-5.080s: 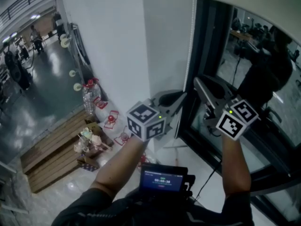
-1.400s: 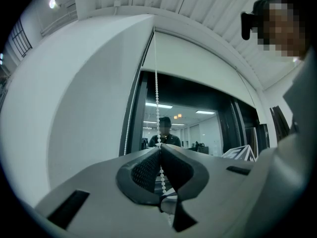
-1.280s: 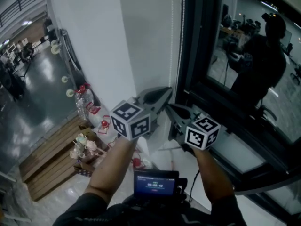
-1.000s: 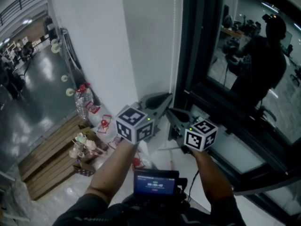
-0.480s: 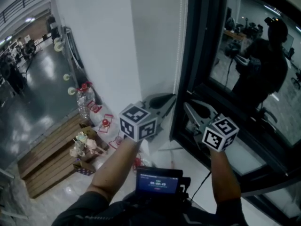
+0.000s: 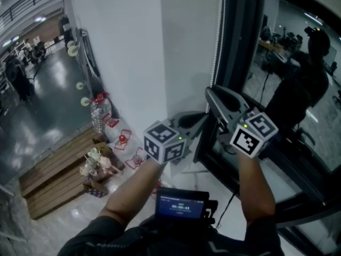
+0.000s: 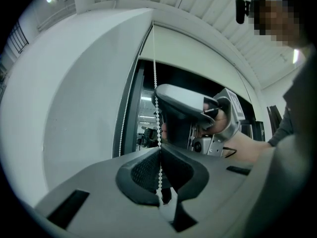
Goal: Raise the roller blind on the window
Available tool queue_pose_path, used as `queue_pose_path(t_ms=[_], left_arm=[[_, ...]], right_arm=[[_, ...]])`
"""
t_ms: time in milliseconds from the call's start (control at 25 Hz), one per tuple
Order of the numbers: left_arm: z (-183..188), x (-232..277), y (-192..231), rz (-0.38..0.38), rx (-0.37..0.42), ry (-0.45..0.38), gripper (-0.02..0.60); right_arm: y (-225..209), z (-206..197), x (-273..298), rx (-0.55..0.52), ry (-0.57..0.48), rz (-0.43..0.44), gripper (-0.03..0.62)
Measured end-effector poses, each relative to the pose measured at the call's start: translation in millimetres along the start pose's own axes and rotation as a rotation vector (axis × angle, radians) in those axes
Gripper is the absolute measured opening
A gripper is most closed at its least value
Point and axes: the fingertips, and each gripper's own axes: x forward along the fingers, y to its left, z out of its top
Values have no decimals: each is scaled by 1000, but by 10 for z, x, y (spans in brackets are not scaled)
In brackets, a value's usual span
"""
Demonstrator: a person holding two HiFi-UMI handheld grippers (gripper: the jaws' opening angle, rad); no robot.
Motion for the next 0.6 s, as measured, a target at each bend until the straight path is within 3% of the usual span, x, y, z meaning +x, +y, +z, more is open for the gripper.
queue_pose_path(t_ms=[80,440,600], left_arm=[[-8,4,-24,-7,0,0,8],[-38,-9,-70,-20,5,-12,7],[-182,38,-80,-22,-14,31,5]], right_arm=[[-23,-10,-9,18,-4,-11,9],[-11,-33,-63,142,-75,-8,5],[-49,-166,-74,132,-32,-28,3]])
